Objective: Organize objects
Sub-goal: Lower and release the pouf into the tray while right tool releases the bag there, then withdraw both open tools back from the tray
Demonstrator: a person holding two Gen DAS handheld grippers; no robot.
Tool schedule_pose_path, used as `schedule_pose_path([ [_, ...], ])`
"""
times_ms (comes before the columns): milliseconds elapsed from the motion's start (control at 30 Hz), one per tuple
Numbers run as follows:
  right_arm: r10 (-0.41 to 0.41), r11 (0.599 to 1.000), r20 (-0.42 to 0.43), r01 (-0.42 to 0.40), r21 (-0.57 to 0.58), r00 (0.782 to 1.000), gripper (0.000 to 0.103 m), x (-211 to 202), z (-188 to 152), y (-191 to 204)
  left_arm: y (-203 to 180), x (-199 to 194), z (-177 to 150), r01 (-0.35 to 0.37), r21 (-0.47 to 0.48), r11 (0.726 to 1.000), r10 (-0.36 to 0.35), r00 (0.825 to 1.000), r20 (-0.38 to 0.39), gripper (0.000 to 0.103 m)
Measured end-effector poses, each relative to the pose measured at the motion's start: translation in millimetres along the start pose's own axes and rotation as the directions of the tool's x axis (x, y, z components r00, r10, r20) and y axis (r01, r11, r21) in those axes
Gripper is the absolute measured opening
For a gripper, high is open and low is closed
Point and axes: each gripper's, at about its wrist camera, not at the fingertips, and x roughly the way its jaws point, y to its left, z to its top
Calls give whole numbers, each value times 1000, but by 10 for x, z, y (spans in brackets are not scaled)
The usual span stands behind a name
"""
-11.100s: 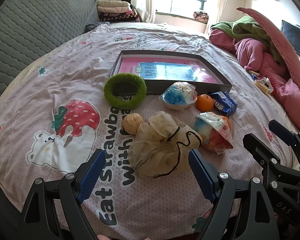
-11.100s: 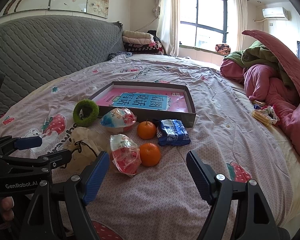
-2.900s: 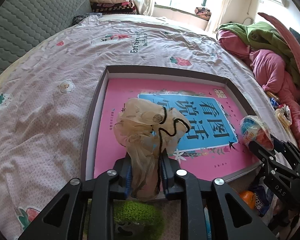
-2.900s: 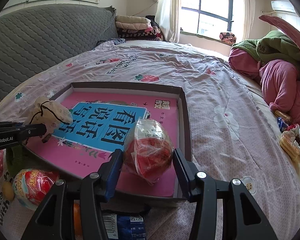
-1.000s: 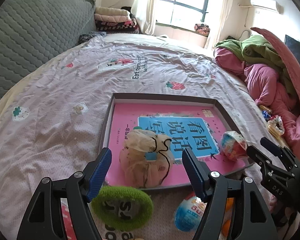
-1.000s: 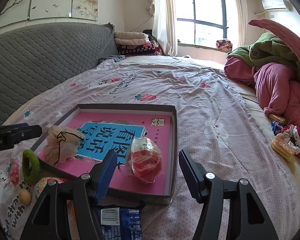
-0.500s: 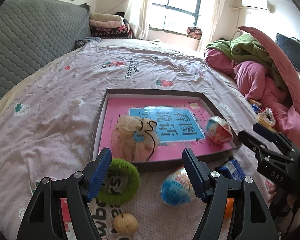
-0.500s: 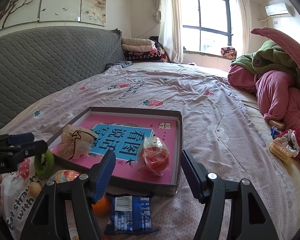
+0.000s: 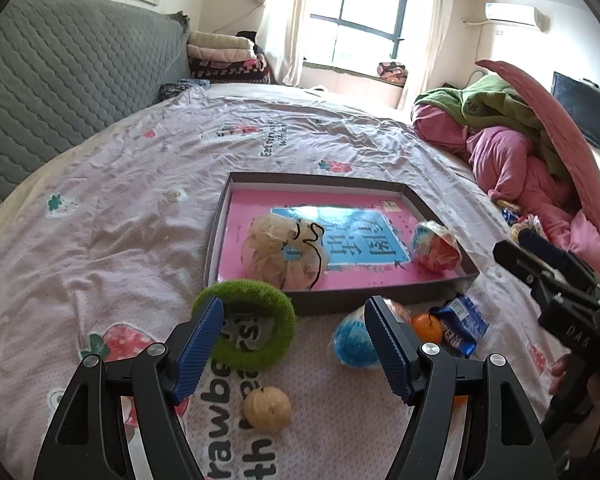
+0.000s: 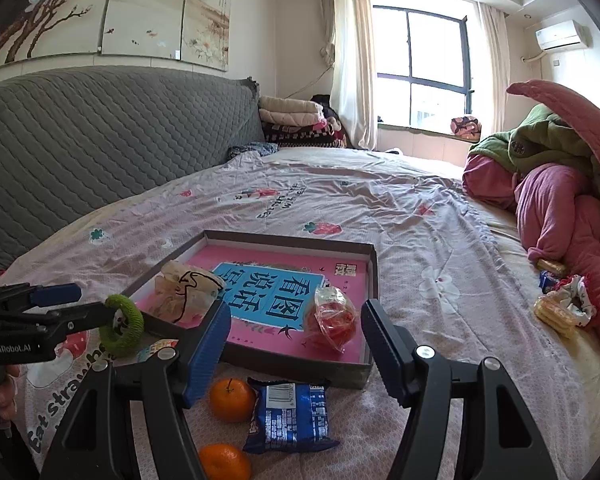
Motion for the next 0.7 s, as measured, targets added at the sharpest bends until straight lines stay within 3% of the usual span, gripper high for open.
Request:
schedule_pose_path([
  [700, 23, 1000, -7, -23, -5, 1000, 67, -329, -389, 180, -34, -241, -393, 36, 27, 999, -36, 999, -8, 75],
])
